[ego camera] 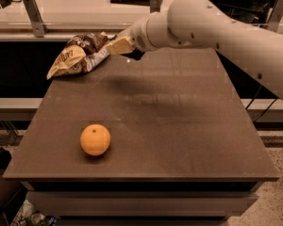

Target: Move rxbar chocolate near brown chip bag

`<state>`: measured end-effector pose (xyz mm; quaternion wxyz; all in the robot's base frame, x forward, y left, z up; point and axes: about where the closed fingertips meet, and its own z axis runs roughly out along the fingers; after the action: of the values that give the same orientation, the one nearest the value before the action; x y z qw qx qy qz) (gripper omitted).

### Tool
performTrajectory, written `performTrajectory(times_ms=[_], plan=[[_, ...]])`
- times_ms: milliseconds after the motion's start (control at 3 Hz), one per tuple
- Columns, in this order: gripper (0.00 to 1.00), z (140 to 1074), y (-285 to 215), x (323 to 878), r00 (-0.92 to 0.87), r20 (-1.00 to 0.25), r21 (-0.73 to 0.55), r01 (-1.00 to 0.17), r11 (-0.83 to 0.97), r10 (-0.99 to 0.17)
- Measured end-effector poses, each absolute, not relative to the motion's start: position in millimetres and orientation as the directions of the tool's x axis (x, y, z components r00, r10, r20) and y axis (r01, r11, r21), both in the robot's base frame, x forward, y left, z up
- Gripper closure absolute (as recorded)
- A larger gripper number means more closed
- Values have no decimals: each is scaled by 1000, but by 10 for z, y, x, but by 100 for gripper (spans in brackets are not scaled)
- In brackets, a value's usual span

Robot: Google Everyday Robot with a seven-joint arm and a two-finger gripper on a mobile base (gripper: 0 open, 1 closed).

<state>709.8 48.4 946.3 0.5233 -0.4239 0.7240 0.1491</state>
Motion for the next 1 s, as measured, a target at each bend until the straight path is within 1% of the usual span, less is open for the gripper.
performTrajectory(times_ms=[667, 1000], plan=[[100, 9044, 614, 7522, -122, -857, -262, -733, 627, -501], [100, 8775, 520, 7638, -161, -832, -270, -718, 642, -531]])
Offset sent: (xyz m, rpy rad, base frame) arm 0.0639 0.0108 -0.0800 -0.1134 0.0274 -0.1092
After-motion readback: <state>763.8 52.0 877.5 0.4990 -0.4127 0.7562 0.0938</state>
